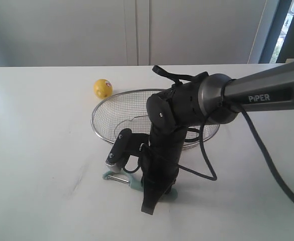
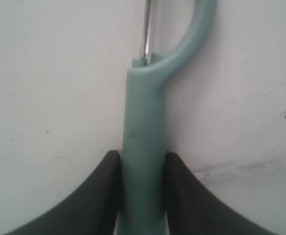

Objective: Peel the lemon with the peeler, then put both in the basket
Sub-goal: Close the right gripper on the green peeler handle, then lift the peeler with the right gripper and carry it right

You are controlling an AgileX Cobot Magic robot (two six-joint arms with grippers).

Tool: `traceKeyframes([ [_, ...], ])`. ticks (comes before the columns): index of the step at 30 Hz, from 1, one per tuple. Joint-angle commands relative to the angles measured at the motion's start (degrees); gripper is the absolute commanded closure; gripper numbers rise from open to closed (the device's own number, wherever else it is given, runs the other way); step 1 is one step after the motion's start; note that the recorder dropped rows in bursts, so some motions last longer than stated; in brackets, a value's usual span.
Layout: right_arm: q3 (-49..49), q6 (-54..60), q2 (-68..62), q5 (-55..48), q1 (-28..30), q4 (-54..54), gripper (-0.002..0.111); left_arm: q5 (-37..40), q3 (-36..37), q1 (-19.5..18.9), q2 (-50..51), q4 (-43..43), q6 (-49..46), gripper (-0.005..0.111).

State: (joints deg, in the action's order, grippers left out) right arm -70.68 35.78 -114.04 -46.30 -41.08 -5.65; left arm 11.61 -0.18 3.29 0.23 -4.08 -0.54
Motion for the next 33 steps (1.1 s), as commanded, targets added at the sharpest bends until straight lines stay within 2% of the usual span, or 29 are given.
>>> traceKeyframes([
  [1,0.1,-1.0,-0.5,-1.7,0.0,0.0,0.108,0.0,0.2,-0.1,-0.2,0.3,0.1,0.107],
  [10,-0.1,-6.5,3.5,-5.2,0.0,-0.1,0.108,0.0,0.2,-0.1,-0.2,0.3,0.1,0.107],
  [14,-0.1,-10.8,7.0,-6.6,0.0,-3.4,0.108,0.0,0.2,-0.1,-0.2,0.3,0.1,0.107],
  [19,-0.1,-10.8,11.9,-8.6,0.0,-9.0,0.108,0.0,0.2,-0.1,-0.2,0.3,0.1,0.107],
  [26,-0.1,-10.7,18.5,-12.3,0.1,-9.1,0.108,0.0,0.2,-0.1,-0.2,0.3,0.1,0.107],
  [33,0.3,-10.7,27.3,-12.6,3.8,-8.9,0.108,0.0,0.2,-0.1,-0.2,0.3,0.1,0.107],
])
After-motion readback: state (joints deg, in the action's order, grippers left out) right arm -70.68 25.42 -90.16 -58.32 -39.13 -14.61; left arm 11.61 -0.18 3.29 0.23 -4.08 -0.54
